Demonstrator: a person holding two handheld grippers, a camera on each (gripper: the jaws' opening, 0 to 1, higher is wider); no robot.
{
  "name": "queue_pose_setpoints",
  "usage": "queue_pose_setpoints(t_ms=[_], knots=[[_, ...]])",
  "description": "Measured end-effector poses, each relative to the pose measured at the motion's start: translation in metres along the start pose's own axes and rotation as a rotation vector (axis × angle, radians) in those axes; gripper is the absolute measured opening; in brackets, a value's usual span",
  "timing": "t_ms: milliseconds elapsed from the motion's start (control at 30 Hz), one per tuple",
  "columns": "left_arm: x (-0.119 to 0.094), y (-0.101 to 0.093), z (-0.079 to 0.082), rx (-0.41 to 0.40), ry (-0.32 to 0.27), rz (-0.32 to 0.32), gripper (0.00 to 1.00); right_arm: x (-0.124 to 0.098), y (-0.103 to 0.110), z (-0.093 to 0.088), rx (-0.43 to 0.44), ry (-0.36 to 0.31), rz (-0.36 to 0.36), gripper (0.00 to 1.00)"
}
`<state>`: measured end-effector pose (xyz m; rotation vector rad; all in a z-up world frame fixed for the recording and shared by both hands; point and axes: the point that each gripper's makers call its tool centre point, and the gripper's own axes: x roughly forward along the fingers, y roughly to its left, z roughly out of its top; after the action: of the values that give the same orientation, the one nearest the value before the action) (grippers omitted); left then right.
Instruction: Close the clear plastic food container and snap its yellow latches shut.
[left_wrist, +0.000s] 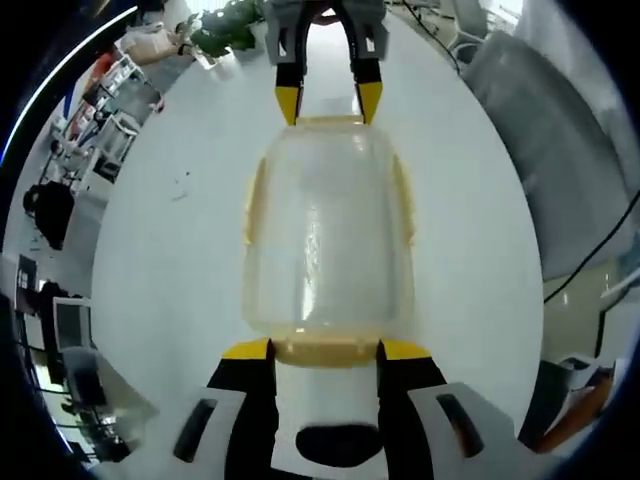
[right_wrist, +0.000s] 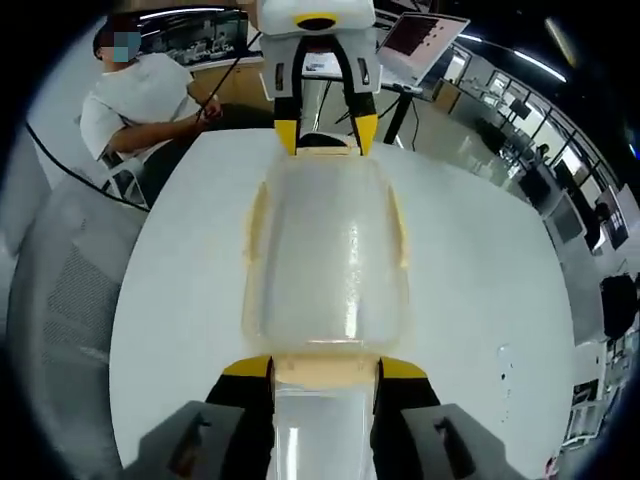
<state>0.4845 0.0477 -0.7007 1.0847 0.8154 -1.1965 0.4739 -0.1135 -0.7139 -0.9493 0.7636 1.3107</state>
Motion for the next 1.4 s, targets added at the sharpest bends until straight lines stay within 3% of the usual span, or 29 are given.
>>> queue_pose_setpoints(t_ms=[467, 1400], knots=[[0.006, 0.006, 0.040, 0.007, -0.022, 0.013, 0.36, -0.025, -0.005, -0.032, 0.000, 0.013, 0.000, 0.35], [0.039, 0.008, 0.107, -0.012, -0.081, -0.005, 0.36, -0.054, -0.010, -0.101, 0.017, 0.044, 0.019, 0.35]])
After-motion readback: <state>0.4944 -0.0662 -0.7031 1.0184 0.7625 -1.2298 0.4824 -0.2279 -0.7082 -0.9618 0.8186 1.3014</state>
